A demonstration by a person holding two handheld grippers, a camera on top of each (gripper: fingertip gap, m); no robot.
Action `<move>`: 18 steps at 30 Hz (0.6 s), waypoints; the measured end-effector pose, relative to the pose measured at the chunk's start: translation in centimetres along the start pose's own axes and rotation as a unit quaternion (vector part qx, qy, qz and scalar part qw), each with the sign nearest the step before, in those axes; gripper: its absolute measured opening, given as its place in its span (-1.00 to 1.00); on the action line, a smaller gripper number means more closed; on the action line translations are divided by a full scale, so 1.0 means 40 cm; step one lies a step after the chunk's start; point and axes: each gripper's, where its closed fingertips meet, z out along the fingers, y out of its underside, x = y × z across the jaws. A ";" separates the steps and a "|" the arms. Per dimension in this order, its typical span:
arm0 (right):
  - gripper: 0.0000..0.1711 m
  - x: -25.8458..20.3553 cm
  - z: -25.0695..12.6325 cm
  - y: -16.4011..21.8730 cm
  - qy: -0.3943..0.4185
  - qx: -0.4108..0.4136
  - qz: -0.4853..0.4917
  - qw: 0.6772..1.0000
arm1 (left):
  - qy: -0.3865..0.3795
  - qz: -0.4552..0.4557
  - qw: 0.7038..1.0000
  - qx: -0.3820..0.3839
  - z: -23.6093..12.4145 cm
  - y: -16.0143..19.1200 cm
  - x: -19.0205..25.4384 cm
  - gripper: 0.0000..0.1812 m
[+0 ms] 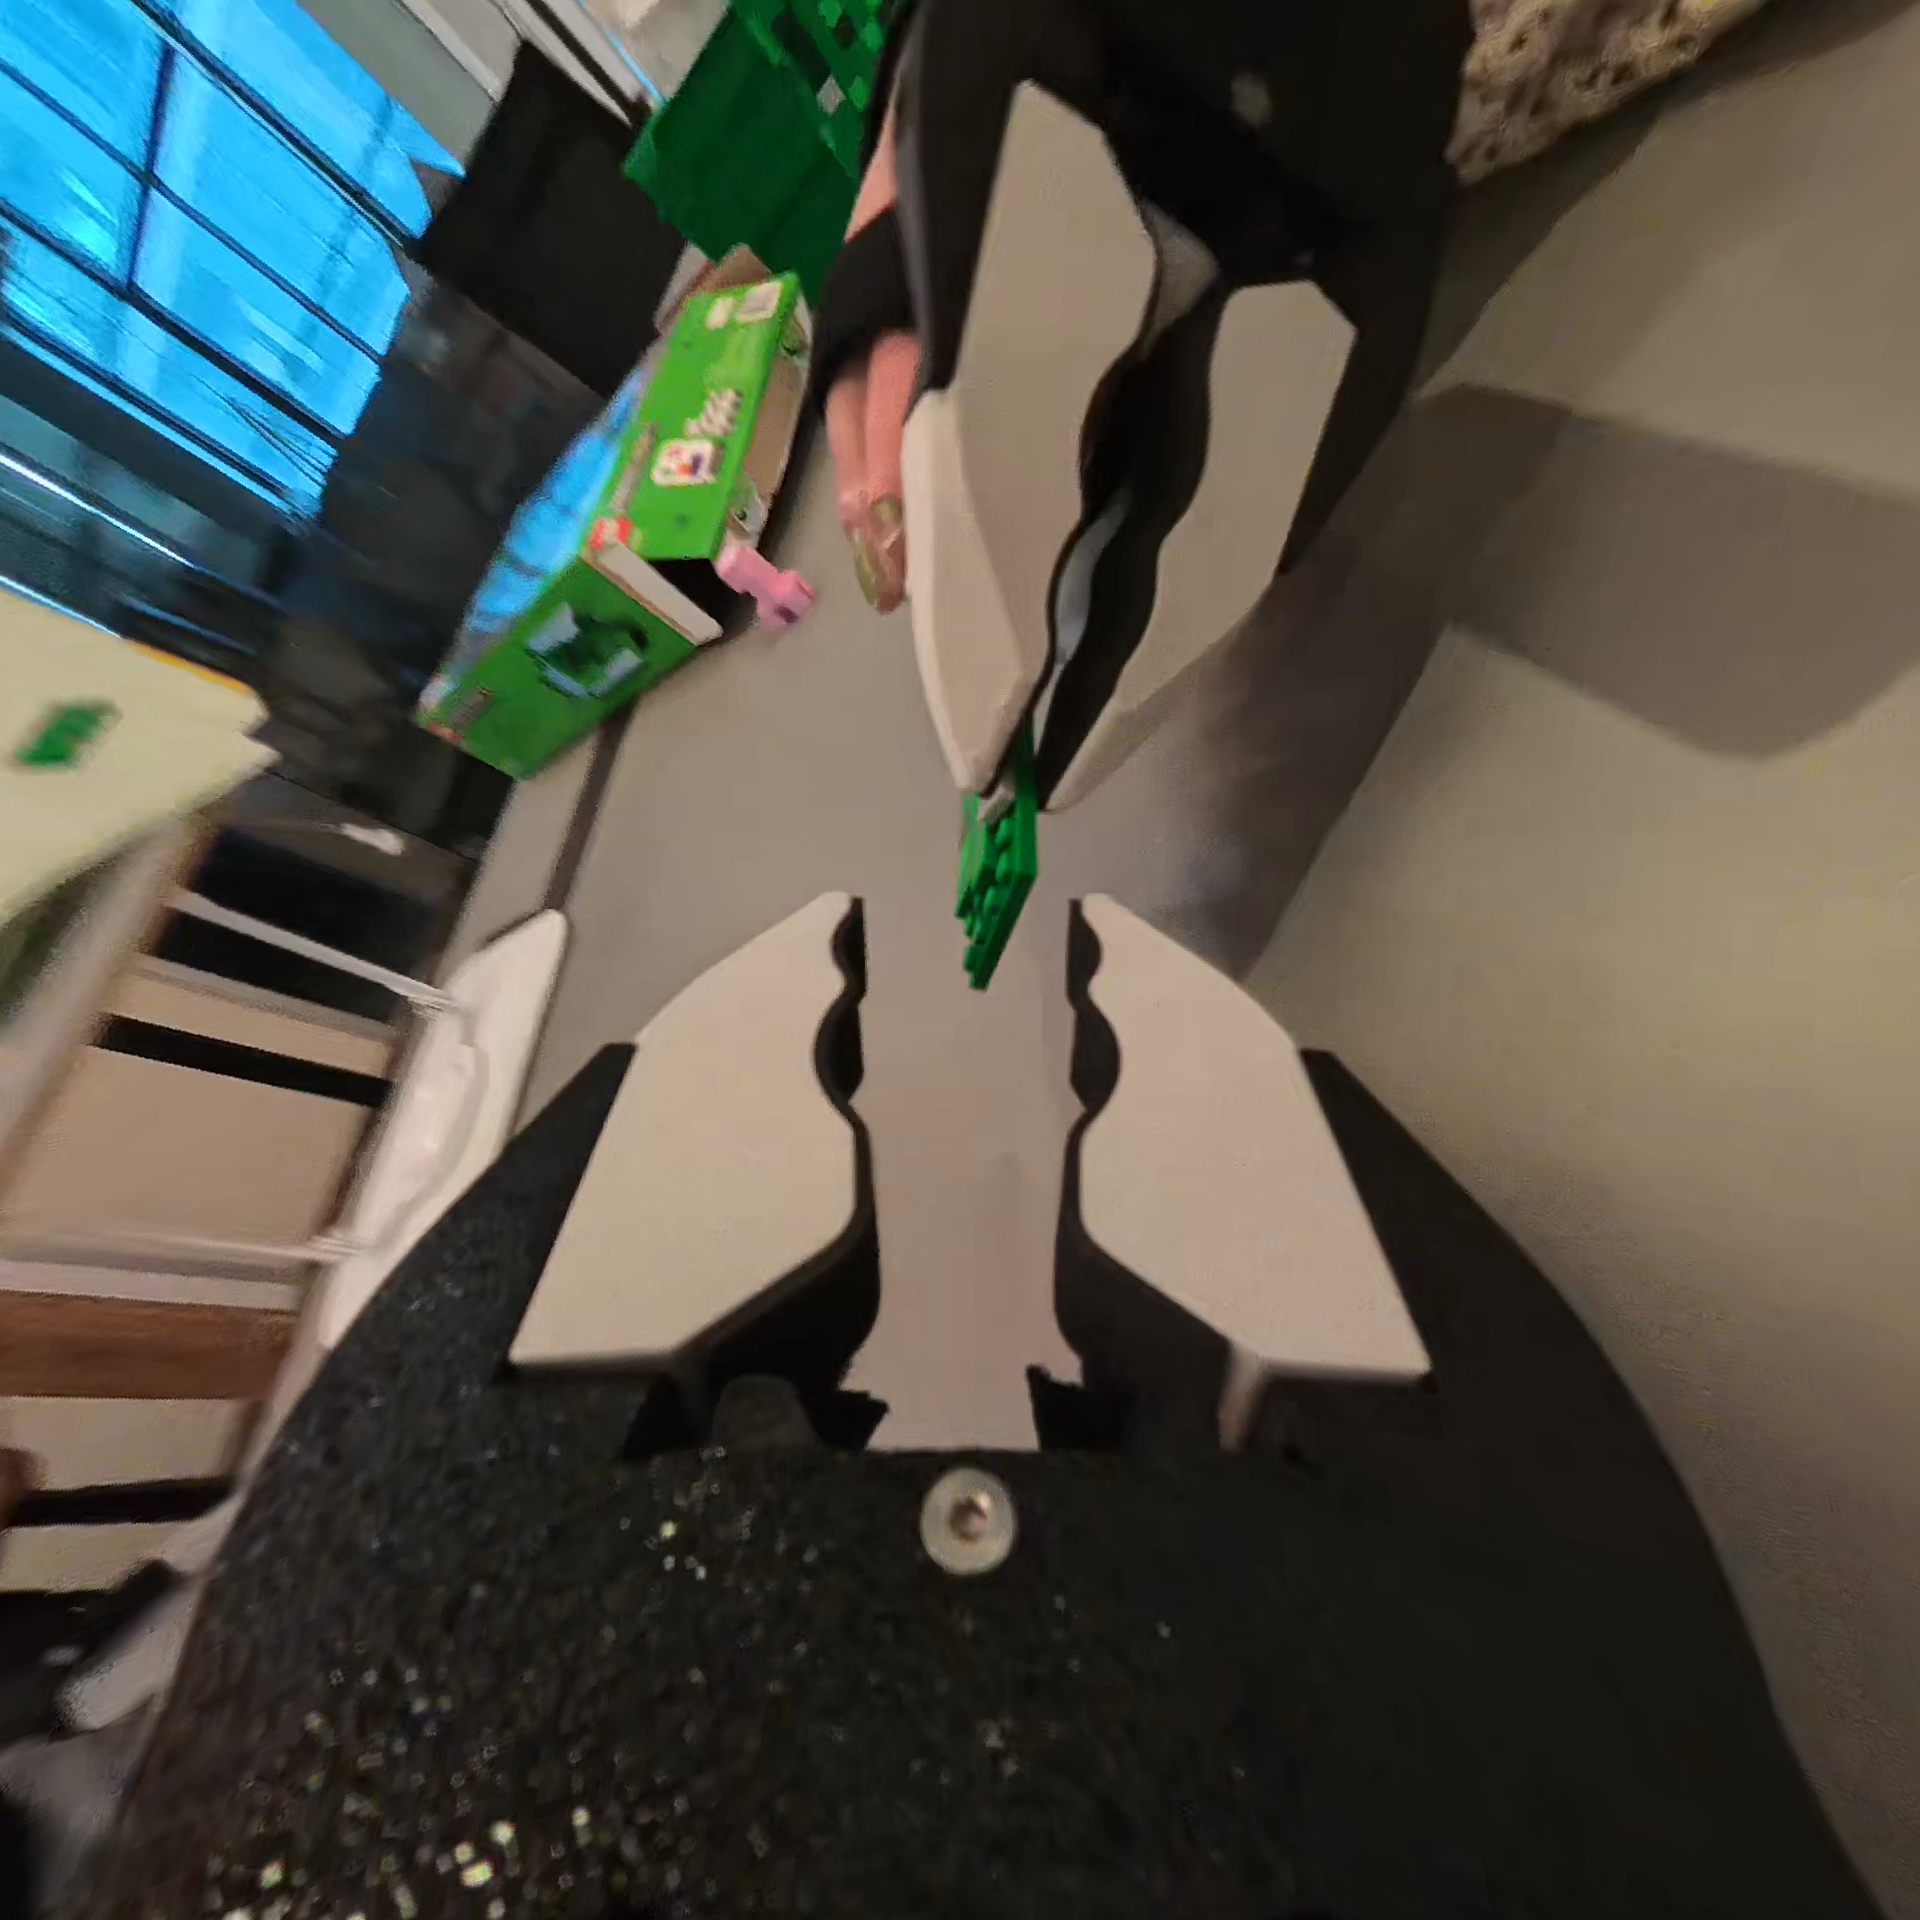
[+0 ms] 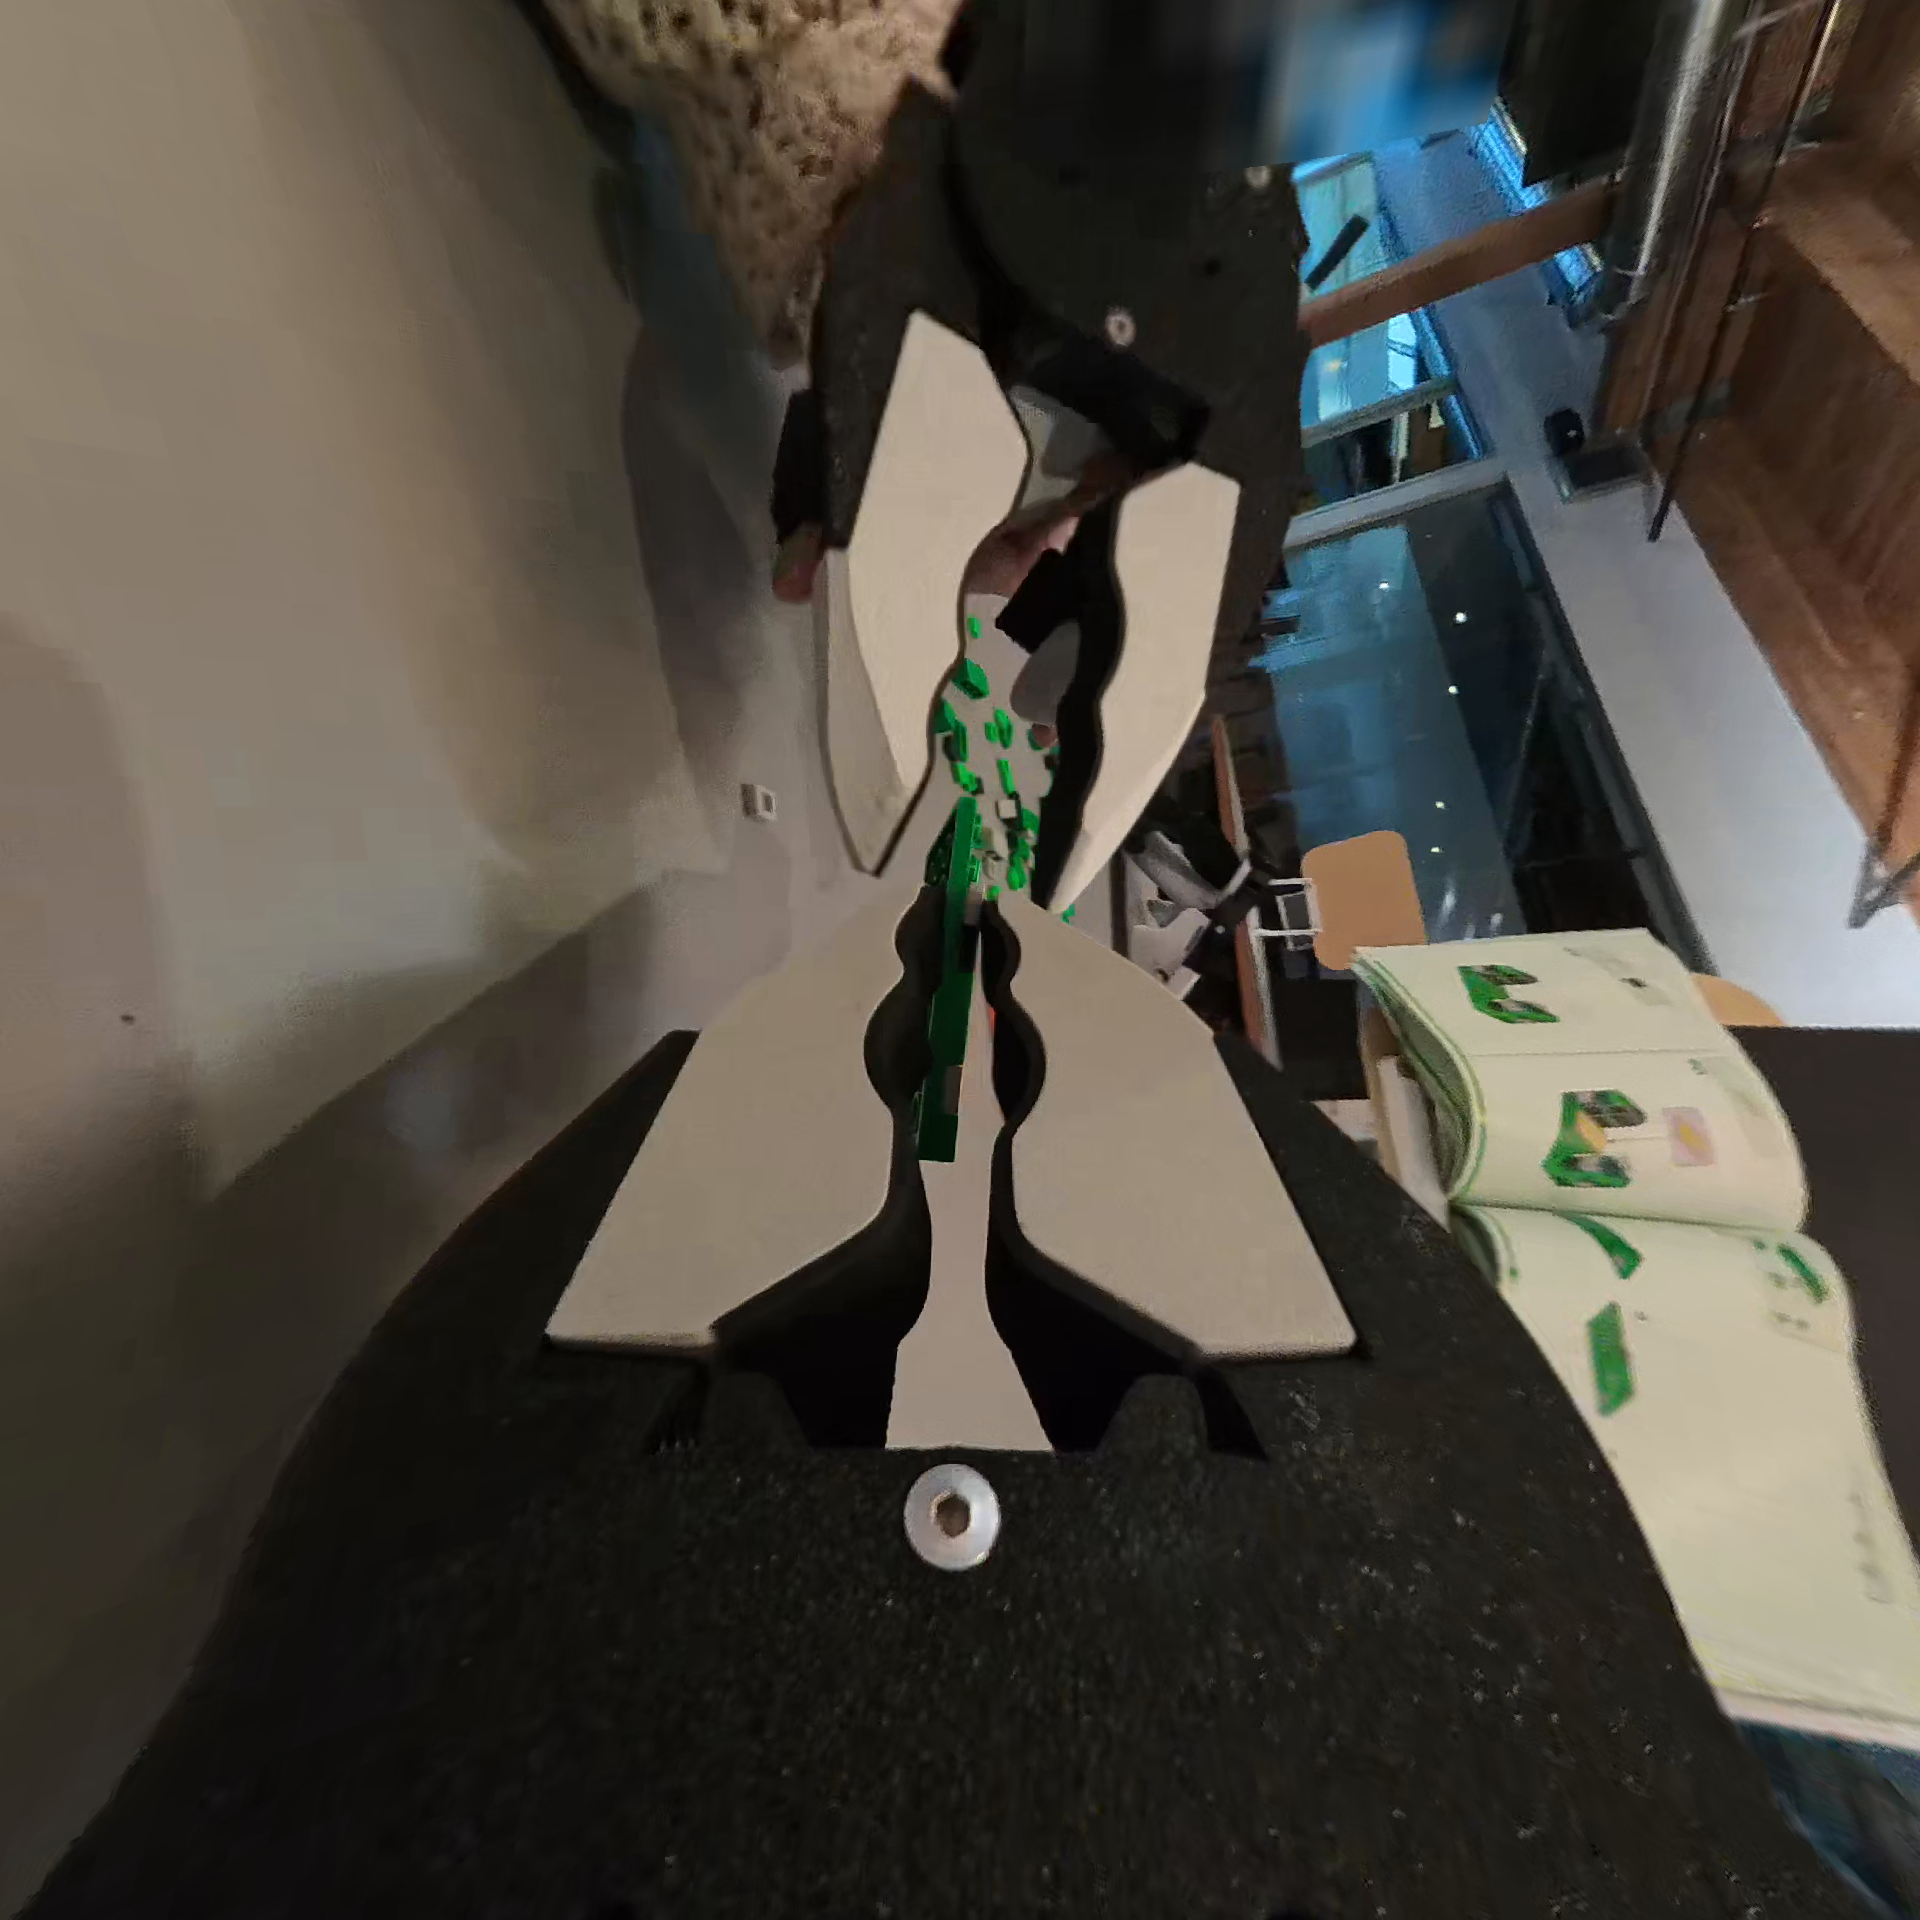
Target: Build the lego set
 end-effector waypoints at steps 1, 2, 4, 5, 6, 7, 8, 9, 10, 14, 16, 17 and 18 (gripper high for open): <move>-0.92 0.001 -0.001 -0.001 -0.003 0.004 0.012 1.000 | -0.011 0.022 1.000 0.005 0.002 -0.009 0.001 -0.68; -0.92 0.002 -0.003 -0.001 -0.007 0.008 0.022 1.000 | -0.018 0.035 0.999 0.012 0.002 -0.018 0.003 -0.76; -0.93 0.008 -0.005 -0.001 -0.010 0.014 0.043 0.999 | -0.026 0.056 0.998 0.011 0.006 -0.023 0.007 -0.93; -0.93 0.007 -0.006 -0.001 -0.017 0.017 0.052 0.998 | -0.028 0.063 0.998 0.007 0.008 -0.023 0.008 -0.93; -0.93 0.006 -0.007 -0.001 -0.023 0.020 0.062 0.998 | -0.029 0.072 0.997 0.003 0.010 -0.023 0.009 -0.93; -0.92 0.006 -0.007 -0.001 -0.027 0.021 0.073 0.997 | -0.031 0.082 0.996 -0.001 0.010 -0.023 0.009 -0.93; -0.92 0.004 -0.008 -0.002 -0.036 0.024 0.083 0.996 | -0.031 0.092 0.995 -0.004 0.011 -0.023 0.011 -0.94; -0.92 0.002 -0.009 -0.003 -0.045 0.025 0.095 0.994 | -0.032 0.102 0.994 -0.007 0.011 -0.022 0.013 -0.94; -0.92 0.002 -0.009 -0.004 -0.052 0.027 0.108 0.992 | -0.034 0.110 0.993 -0.009 0.012 -0.022 0.014 -0.94; -0.92 -0.007 -0.009 -0.003 -0.078 0.024 0.128 0.988 | -0.025 0.116 0.993 -0.014 0.016 -0.017 0.024 -0.94; -0.92 -0.015 -0.011 -0.003 -0.094 0.022 0.133 0.986 | -0.015 0.113 0.993 -0.017 0.020 -0.015 0.032 -0.94; -0.92 -0.017 -0.012 -0.003 -0.101 0.024 0.143 0.984 | -0.011 0.112 0.994 -0.016 0.021 -0.015 0.036 -0.94; -0.92 -0.016 -0.013 -0.004 -0.105 0.028 0.159 0.981 | -0.011 0.110 0.994 -0.015 0.021 -0.016 0.037 -0.94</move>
